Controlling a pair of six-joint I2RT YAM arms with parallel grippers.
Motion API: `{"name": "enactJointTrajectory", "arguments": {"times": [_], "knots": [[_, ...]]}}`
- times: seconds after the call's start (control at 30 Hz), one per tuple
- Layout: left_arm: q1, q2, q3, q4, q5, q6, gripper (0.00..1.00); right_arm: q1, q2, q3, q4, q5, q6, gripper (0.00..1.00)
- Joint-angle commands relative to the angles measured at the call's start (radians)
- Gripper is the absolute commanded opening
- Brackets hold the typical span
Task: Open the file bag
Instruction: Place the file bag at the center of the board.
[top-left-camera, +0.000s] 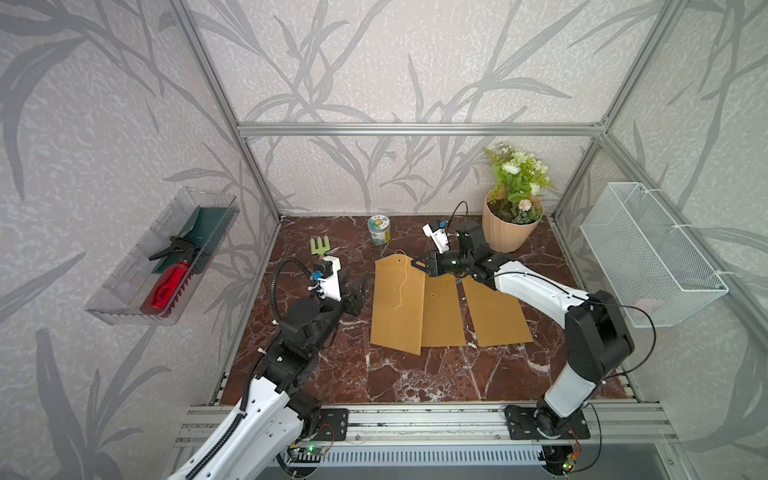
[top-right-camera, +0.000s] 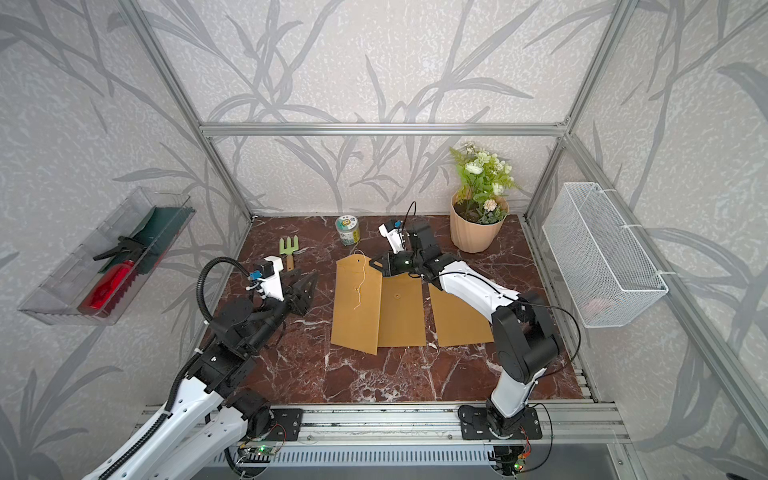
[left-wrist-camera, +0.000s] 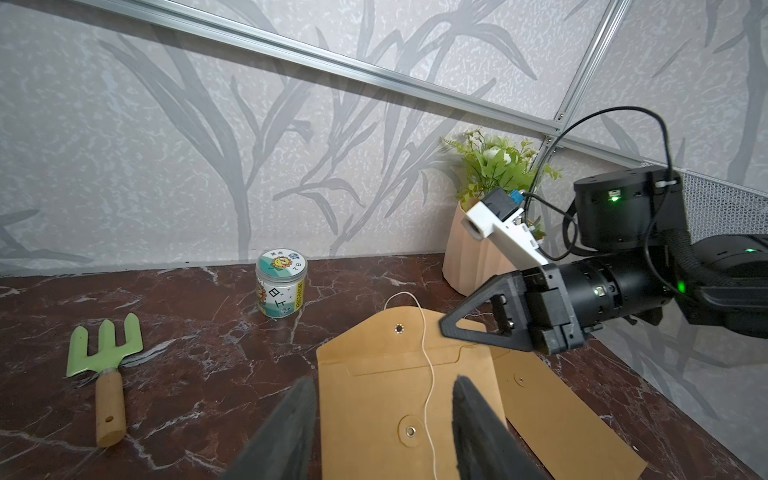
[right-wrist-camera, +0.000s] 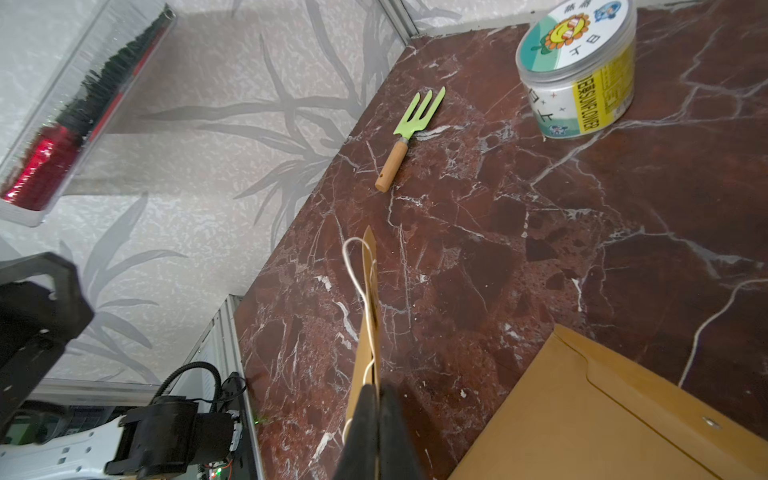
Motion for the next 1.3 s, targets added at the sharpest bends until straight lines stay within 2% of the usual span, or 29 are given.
{"name": "enactJointTrajectory", "arguments": {"times": [0.0, 0.87, 0.93, 1.07, 1.13, 1.27], "knots": [[0.005, 0.003, -0.005, 0.019, 0.018, -0.004, 0.53, 0.014, 0.06, 0.05, 0.05, 0.03, 0.018, 0.0], [0.007, 0.016, -0.007, 0.017, 0.016, 0.003, 0.53, 0.051, 0.347, 0.249, 0.046, 0.027, 0.034, 0.01], [0.007, 0.014, -0.005, 0.013, 0.014, 0.004, 0.53, 0.053, 0.367, 0.266, 0.041, 0.031, 0.031, 0.08], [0.007, 0.003, -0.012, -0.001, -0.017, 0.004, 0.54, 0.052, 0.394, 0.3, 0.014, 0.07, 0.015, 0.38], [0.007, -0.008, -0.018, -0.017, -0.047, 0.007, 0.55, 0.053, 0.38, 0.301, -0.016, 0.138, -0.013, 0.51], [0.009, -0.03, -0.032, -0.071, -0.177, 0.009, 0.62, 0.05, 0.305, 0.268, -0.08, 0.279, -0.082, 0.68]]}}
